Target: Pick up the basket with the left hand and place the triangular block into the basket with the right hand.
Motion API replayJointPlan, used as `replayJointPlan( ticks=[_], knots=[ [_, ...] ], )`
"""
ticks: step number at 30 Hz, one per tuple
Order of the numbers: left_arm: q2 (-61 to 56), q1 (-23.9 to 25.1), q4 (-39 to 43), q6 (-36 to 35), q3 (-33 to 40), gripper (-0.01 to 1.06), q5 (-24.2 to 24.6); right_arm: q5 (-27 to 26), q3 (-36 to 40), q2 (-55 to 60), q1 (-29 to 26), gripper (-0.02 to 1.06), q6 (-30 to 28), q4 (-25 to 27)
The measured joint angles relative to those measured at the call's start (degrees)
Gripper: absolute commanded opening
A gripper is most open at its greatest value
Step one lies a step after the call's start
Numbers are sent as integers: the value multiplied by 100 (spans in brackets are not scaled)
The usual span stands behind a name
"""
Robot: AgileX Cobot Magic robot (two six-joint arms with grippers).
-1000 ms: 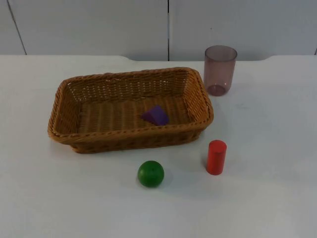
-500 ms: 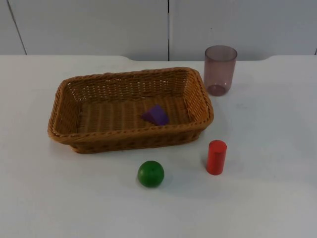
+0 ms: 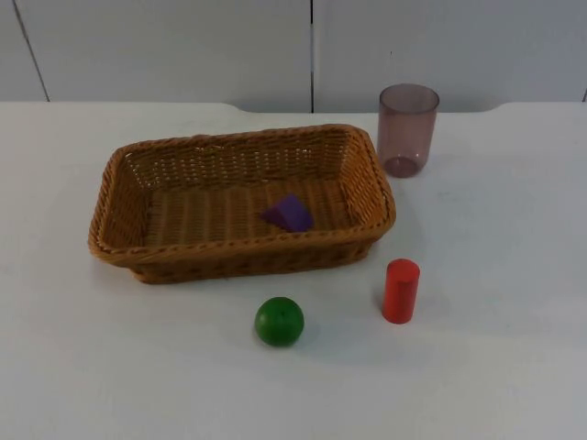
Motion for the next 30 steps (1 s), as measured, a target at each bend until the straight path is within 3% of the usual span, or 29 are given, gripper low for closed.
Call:
replayJointPlan(
  ticks=[4,10,15,19,21,25,30],
  knots=[
    [-689,0,437,80,0,105,214,667,0,-526,-3,105,-141,97],
    [-1242,0,402,321,0,105,649,992,-14,-897,-13,105,-440,451],
    [-1941,0,339,217,0,105,1134,1557,-68,-918,-13,105,-580,865],
    [-2553,0,507,-35,0,105,1950,1714,-89,-918,-13,105,-829,1416],
    [-2571,0,562,-116,0,105,2053,1770,-102,-918,-13,105,-830,1443],
    [-2567,0,739,-471,53,105,2746,2170,-102,-918,-13,105,-484,1470],
    [-2567,0,695,-692,238,105,2984,2821,-102,-918,-13,105,-302,1492]
  ],
)
